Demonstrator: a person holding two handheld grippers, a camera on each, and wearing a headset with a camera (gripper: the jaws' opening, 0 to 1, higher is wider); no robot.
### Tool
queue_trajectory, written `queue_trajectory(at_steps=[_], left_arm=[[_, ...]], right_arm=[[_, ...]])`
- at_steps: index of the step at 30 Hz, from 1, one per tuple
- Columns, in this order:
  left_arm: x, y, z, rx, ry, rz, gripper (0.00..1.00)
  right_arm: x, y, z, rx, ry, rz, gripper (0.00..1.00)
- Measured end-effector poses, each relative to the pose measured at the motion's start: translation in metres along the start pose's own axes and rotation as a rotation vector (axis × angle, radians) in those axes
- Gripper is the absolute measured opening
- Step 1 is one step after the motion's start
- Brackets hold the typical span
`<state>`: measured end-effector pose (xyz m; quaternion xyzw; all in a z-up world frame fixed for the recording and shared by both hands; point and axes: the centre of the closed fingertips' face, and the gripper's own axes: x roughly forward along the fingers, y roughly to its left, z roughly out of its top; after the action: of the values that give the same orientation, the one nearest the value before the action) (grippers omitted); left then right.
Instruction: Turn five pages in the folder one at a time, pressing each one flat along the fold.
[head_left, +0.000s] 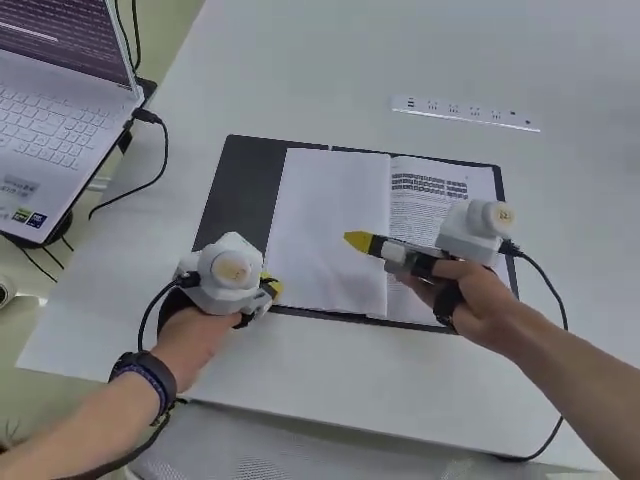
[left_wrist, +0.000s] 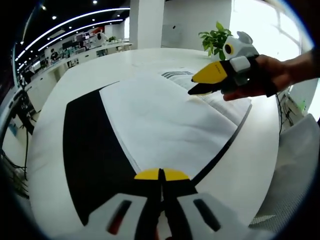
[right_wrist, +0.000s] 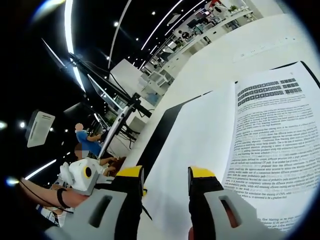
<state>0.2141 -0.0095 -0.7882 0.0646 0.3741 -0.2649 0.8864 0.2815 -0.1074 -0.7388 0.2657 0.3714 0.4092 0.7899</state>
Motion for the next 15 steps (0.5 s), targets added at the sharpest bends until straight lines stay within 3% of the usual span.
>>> queue_trajectory(at_steps=[5, 15], left_arm=[[0.0004, -0.0004, -0.0006, 0.040, 0.001, 0.010, 0.00], [-0.0005, 0.0006, -0.0001, 0.017, -0.030, 0.016, 0.00]], right_arm=[[-0.0003, -0.0049, 0.0049, 0.002, -0.002, 0.000, 0.33], [-0.0051, -0.0003, 0.0026, -0.030, 0.023, -0.012, 0.30]])
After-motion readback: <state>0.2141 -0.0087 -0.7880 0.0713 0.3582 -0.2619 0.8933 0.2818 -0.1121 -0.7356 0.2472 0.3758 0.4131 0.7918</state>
